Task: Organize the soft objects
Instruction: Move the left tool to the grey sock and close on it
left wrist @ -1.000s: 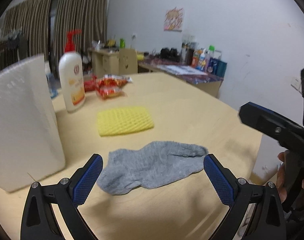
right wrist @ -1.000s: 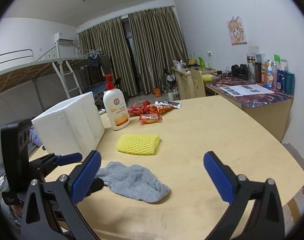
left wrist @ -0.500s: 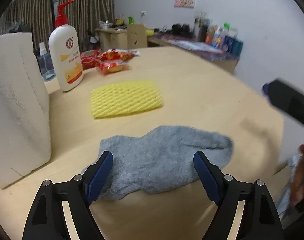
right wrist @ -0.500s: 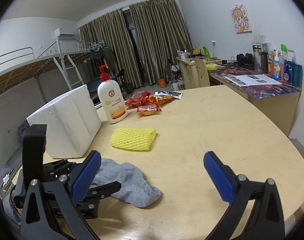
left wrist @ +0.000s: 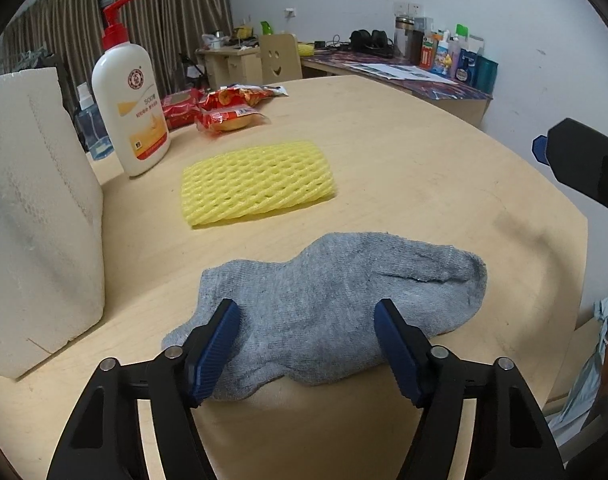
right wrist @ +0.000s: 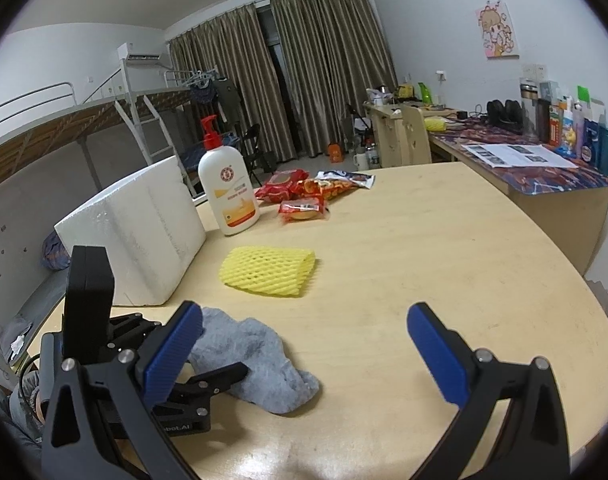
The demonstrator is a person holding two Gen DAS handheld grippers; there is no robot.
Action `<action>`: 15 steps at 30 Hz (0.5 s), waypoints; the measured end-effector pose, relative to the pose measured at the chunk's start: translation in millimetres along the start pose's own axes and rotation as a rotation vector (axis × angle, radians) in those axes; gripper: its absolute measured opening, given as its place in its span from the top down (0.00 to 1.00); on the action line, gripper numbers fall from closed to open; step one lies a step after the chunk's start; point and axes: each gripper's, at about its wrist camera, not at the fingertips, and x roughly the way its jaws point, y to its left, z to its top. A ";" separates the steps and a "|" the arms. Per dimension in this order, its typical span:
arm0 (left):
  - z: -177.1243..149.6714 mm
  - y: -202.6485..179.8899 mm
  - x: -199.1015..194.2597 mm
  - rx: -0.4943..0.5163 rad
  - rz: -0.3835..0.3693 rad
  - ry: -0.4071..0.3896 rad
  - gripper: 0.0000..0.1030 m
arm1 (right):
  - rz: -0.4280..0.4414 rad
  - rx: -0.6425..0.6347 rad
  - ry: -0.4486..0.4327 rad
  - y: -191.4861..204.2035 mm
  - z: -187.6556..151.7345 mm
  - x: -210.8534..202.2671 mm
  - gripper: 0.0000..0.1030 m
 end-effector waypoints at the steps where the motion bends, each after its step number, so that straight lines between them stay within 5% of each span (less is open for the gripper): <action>1: 0.2 -0.1 -0.2 -0.003 0.002 -0.003 0.42 | 0.002 0.003 0.002 -0.5 0.2 0.1 0.00; 2: 0.2 0.3 -0.9 -0.007 0.004 -0.008 0.47 | 0.003 0.004 0.008 -1.1 0.7 0.7 0.00; 4: -0.6 1.8 -3.4 -0.018 0.008 -0.021 0.78 | 0.002 0.001 0.011 -0.9 1.4 1.4 0.00; 5: -1.4 3.1 -4.4 -0.026 0.001 -0.026 0.82 | 0.002 0.000 0.013 -0.6 1.7 1.8 0.00; 15: -8.2 15.6 -19.2 -0.055 -0.030 -0.081 0.88 | 0.036 -0.033 0.039 10.4 11.6 15.2 0.00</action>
